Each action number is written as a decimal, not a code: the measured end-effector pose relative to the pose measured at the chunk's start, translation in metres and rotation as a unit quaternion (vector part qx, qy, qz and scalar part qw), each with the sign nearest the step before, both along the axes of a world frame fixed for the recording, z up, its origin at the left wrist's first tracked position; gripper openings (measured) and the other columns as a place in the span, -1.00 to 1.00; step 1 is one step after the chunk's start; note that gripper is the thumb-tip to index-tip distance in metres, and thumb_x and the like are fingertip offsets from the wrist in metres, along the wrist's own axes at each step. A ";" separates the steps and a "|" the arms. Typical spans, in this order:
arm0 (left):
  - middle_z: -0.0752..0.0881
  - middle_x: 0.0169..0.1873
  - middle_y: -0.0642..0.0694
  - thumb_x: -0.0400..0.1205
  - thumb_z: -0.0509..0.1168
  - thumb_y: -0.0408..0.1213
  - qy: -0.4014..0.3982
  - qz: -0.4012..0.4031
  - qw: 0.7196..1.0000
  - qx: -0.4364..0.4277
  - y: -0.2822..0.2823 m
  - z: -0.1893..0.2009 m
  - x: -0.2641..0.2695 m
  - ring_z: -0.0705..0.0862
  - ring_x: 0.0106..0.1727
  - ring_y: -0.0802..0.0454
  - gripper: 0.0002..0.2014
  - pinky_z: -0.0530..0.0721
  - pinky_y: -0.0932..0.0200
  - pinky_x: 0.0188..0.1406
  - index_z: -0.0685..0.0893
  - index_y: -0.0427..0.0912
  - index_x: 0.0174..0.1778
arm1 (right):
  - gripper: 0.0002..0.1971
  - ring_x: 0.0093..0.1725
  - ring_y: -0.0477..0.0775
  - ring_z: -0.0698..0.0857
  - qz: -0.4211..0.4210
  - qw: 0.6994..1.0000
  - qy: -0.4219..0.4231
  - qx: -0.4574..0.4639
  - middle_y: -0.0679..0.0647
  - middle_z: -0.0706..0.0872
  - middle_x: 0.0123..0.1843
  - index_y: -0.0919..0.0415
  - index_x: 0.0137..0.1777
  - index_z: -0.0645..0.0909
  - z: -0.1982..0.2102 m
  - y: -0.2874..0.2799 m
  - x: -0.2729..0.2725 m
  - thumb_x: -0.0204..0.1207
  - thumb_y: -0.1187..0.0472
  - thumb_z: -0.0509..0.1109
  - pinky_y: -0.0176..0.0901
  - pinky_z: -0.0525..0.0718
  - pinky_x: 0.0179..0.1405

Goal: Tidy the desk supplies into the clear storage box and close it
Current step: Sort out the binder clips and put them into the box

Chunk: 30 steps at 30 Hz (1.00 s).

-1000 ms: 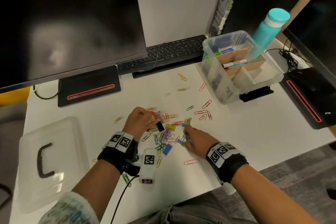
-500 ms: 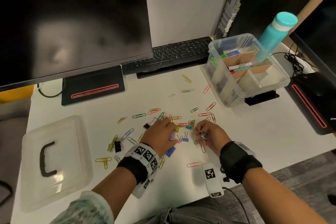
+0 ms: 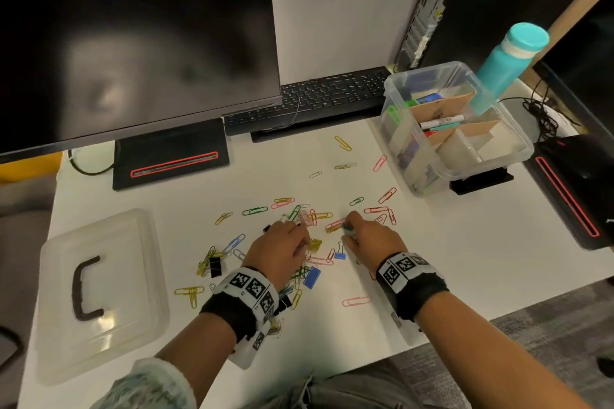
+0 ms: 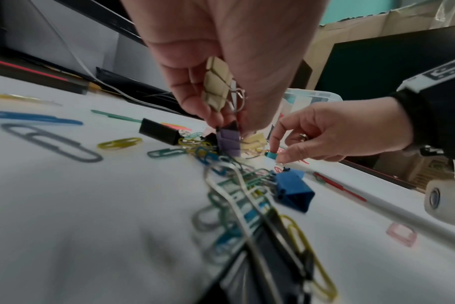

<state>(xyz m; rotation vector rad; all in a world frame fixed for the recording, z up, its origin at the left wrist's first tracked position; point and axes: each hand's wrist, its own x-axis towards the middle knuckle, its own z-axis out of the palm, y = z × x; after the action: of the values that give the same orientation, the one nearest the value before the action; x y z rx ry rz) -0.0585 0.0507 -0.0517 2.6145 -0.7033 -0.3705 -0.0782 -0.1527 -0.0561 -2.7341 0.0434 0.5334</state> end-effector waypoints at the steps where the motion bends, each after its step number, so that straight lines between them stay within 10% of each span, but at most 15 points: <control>1: 0.64 0.04 0.01 0.66 0.18 -0.19 -0.005 0.009 1.000 -0.013 0.003 -0.001 0.000 0.51 0.10 0.03 -0.82 0.59 0.13 -0.08 0.62 -0.06 0.12 | -0.71 -0.07 0.18 0.73 -0.003 1.000 -0.002 0.000 0.10 0.73 0.08 0.11 0.30 0.37 -0.002 0.001 0.001 0.65 0.02 0.15 -0.08 0.67 -0.14; 8: 0.75 -0.04 -0.01 0.64 0.27 -0.28 0.053 0.127 0.979 -0.151 0.018 -0.001 0.009 0.64 0.00 0.09 -0.84 0.55 0.27 -0.01 0.72 -0.09 0.07 | -0.74 -0.24 0.15 0.65 0.023 0.998 0.008 -0.063 0.13 0.72 -0.06 0.21 0.31 0.36 -0.003 0.006 0.009 0.69 0.16 0.05 -0.10 0.56 -0.28; 14: 0.75 -0.18 0.10 0.62 0.29 -0.37 0.109 0.207 0.938 -0.257 0.026 0.008 0.014 0.65 -0.17 0.42 -0.86 0.51 0.63 -0.16 0.72 -0.06 -0.11 | -0.46 -0.14 0.13 0.69 -0.072 0.996 0.021 -0.043 0.10 0.72 -0.01 0.21 0.36 0.31 -0.003 0.004 0.012 0.62 -0.23 0.04 -0.10 0.57 -0.28; 20: 0.74 -0.11 0.00 0.64 0.24 -0.41 0.132 0.249 0.909 -0.309 0.036 0.010 0.017 0.63 -0.27 0.33 -0.87 0.56 0.50 -0.39 0.69 -0.18 -0.06 | -0.61 -0.13 0.14 0.69 -0.066 0.995 0.023 -0.065 0.08 0.72 -0.04 0.15 0.26 0.41 -0.003 0.011 0.014 0.61 -0.12 0.09 -0.11 0.60 -0.22; 23: 0.75 -0.11 -0.12 0.66 0.23 -0.41 0.144 0.258 0.903 -0.313 0.040 0.008 0.017 0.61 -0.27 -0.02 -0.87 0.57 0.30 -0.46 0.69 -0.24 -0.04 | -0.63 -0.18 0.12 0.65 -0.069 0.995 0.027 -0.061 0.08 0.71 -0.05 0.16 0.25 0.40 0.001 0.008 0.012 0.58 -0.06 0.13 -0.12 0.58 -0.24; 30: 0.75 -0.08 -0.14 0.68 0.22 -0.34 0.224 0.292 0.876 -0.312 0.042 0.003 0.018 0.62 -0.21 -0.06 -0.82 0.61 0.07 -0.27 0.68 0.00 -0.11 | -0.66 -0.11 0.09 0.63 -0.092 0.993 0.068 -0.040 0.10 0.69 0.03 0.18 0.18 0.43 0.006 -0.004 0.008 0.52 -0.01 0.28 -0.11 0.60 -0.16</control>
<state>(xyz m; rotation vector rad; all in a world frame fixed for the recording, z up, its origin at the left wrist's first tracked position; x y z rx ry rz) -0.0402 0.0931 -0.0488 1.8846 0.1332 -0.4422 -0.0707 -0.1565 -0.0505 -2.7285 0.3550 0.6755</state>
